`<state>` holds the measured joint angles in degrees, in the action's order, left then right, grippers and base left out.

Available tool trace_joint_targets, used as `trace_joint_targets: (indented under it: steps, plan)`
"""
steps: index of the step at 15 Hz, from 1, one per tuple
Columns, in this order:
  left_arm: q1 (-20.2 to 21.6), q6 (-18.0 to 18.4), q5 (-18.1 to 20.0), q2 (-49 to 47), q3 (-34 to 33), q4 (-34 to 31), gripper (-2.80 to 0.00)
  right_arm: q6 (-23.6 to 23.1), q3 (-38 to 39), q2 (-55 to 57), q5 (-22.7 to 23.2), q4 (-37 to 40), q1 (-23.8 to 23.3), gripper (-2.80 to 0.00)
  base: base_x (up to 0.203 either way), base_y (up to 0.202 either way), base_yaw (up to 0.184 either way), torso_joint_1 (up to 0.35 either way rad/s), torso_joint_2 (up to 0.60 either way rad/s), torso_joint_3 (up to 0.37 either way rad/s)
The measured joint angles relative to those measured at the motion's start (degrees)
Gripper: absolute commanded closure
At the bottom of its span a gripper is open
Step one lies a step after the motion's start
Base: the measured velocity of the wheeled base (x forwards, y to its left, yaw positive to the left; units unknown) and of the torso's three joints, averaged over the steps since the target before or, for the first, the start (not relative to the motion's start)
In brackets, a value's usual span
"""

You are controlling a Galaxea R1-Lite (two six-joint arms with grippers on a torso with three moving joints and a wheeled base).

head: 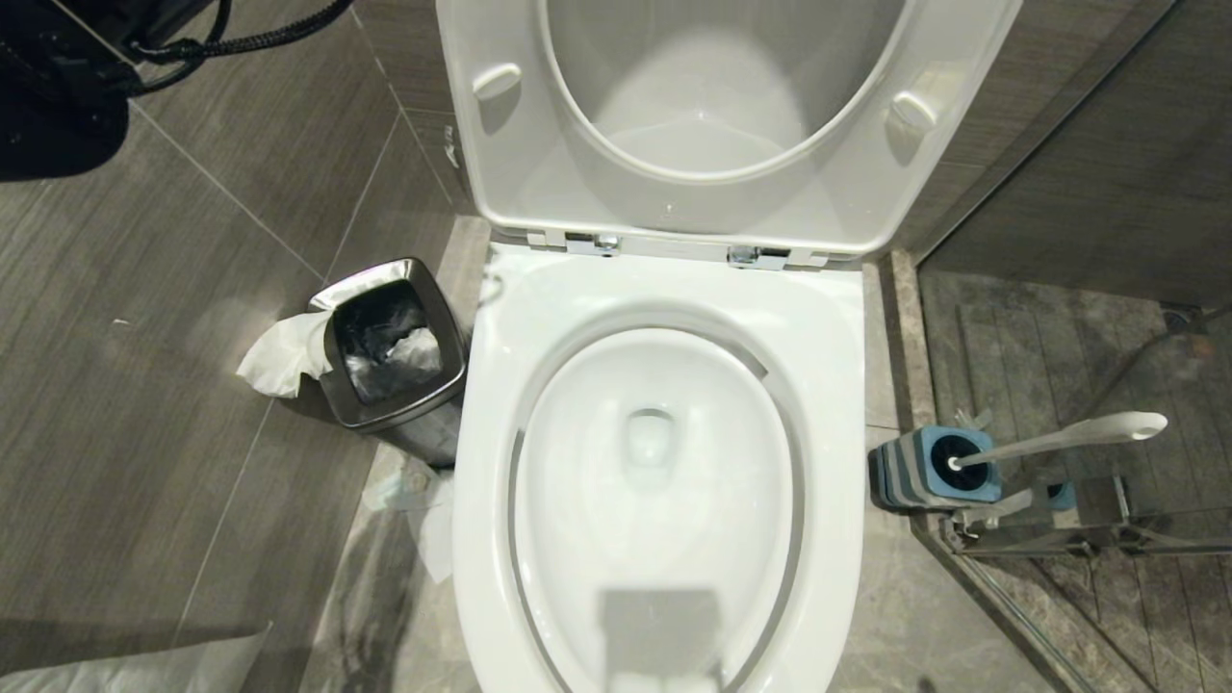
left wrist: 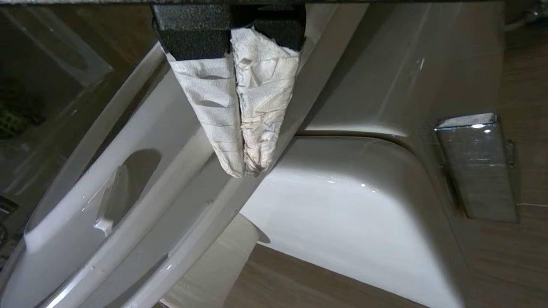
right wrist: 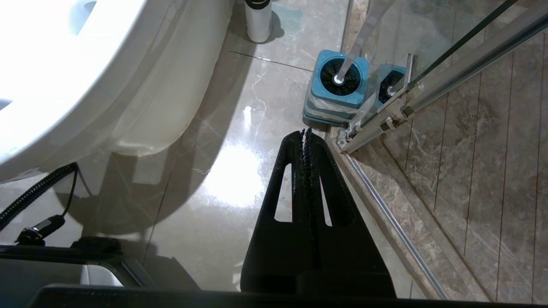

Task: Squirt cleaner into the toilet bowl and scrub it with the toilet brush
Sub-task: Close the toilet lid

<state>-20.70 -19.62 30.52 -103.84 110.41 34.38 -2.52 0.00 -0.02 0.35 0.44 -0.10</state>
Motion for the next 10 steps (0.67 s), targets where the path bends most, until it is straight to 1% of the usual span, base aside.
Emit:
trace_joint_targets:
  steps: [5, 7, 10]
  plan:
    - [0.0, -1.4, 0.0, 2.8, -3.9, -2.7, 0.0, 0.0, 0.0, 0.0, 0.0, 0.0, 0.0, 0.0, 0.0, 0.0, 0.0, 0.0, 0.0, 0.0]
    - [0.1, -1.5, -0.1, 4.5, -6.8, -3.4, 0.0, 0.0, 0.0, 0.0, 0.0, 0.0, 0.0, 0.0, 0.0, 0.0, 0.0, 0.0, 0.0, 0.0]
    - [0.4, -2.1, -0.1, 8.7, -13.2, -6.3, 0.0, 0.0, 0.0, 0.0, 0.0, 0.0, 0.0, 0.0, 0.0, 0.0, 0.0, 0.0, 0.0, 0.0]
